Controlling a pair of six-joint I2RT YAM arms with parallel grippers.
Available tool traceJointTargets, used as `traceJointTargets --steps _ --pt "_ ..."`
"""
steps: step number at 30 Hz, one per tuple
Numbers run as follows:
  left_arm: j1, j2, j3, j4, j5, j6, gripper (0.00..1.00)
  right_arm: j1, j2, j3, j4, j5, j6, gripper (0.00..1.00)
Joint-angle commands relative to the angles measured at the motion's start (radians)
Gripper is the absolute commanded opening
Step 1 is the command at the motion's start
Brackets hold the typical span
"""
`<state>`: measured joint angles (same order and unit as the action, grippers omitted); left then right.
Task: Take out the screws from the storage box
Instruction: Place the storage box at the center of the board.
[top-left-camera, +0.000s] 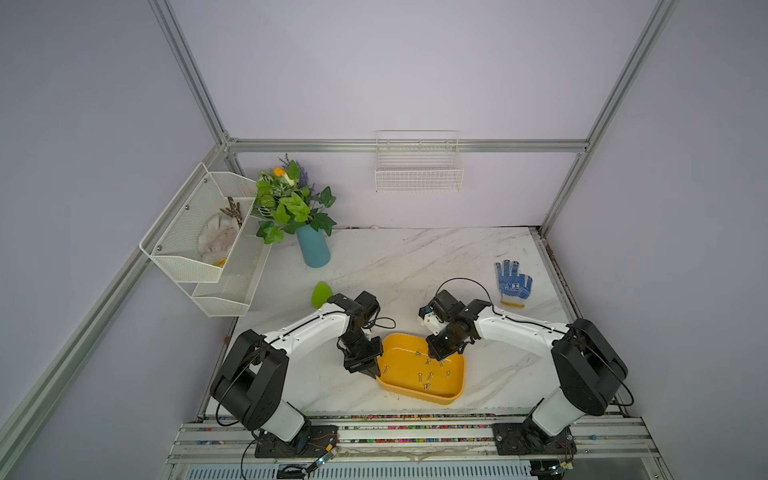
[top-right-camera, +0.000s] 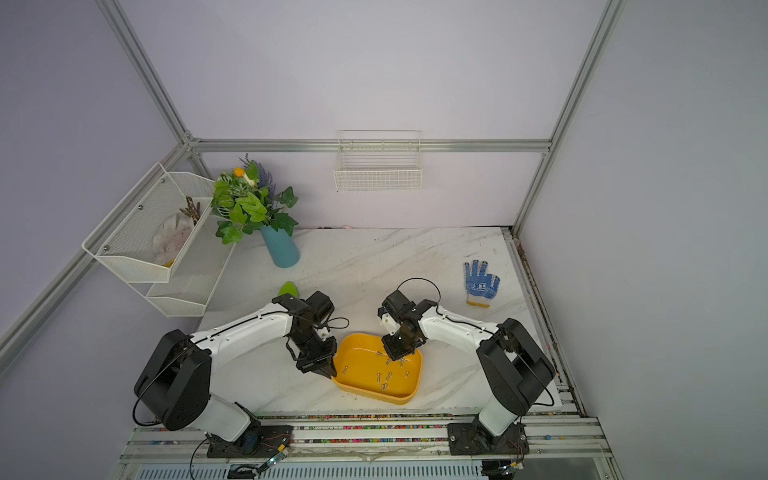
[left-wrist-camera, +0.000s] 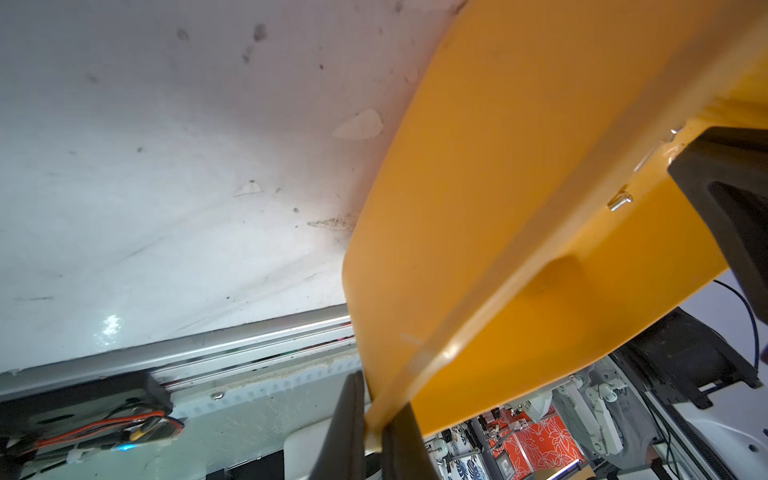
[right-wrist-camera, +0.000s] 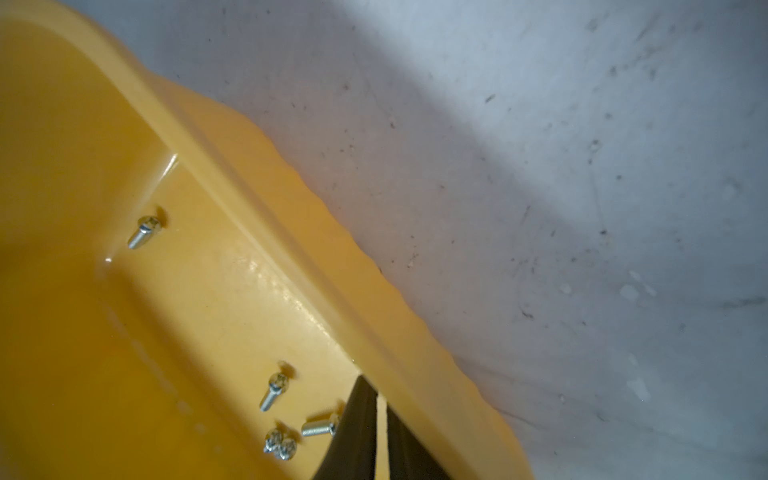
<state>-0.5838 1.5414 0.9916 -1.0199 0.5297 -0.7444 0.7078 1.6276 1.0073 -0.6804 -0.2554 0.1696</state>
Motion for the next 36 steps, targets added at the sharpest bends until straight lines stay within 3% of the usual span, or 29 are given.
traceJointTargets --steps 1,8,10,13,15,16,17,18,24,32,36 --pt "-0.023 -0.048 -0.048 0.026 -0.033 -0.055 0.0 0.002 -0.009 0.014 0.039 0.096 0.002 0.13" --pt "-0.039 -0.119 -0.148 0.163 -0.019 -0.151 0.05 0.004 0.023 0.032 0.047 0.127 -0.015 0.16" --pt "-0.053 -0.114 -0.155 0.174 -0.015 -0.158 0.15 0.004 0.028 0.046 0.054 0.132 -0.018 0.18" --pt "-0.059 -0.097 -0.151 0.179 -0.006 -0.146 0.18 0.013 0.02 0.06 0.064 0.161 -0.026 0.22" --pt "-0.06 -0.094 -0.148 0.179 -0.002 -0.142 0.29 0.018 0.019 0.076 0.042 0.178 -0.031 0.27" --pt "-0.06 -0.097 -0.146 0.183 -0.002 -0.142 0.36 0.021 0.013 0.079 0.029 0.186 -0.024 0.28" --pt "-0.059 -0.102 -0.148 0.193 0.005 -0.146 0.91 0.022 0.0 0.078 0.015 0.19 -0.01 0.29" --pt "-0.059 -0.111 -0.156 0.206 0.015 -0.154 1.0 0.025 -0.016 0.075 0.009 0.194 0.006 0.3" --pt "-0.061 -0.119 -0.175 0.191 0.03 -0.131 1.0 0.049 -0.023 0.047 0.005 0.203 0.056 0.31" --pt "-0.058 -0.287 -0.142 0.17 -0.067 -0.167 1.0 0.095 -0.027 0.053 -0.082 0.234 0.125 0.3" --pt "-0.051 -0.345 -0.18 0.243 -0.092 -0.217 1.0 0.133 -0.08 0.014 -0.134 0.242 0.211 0.39"
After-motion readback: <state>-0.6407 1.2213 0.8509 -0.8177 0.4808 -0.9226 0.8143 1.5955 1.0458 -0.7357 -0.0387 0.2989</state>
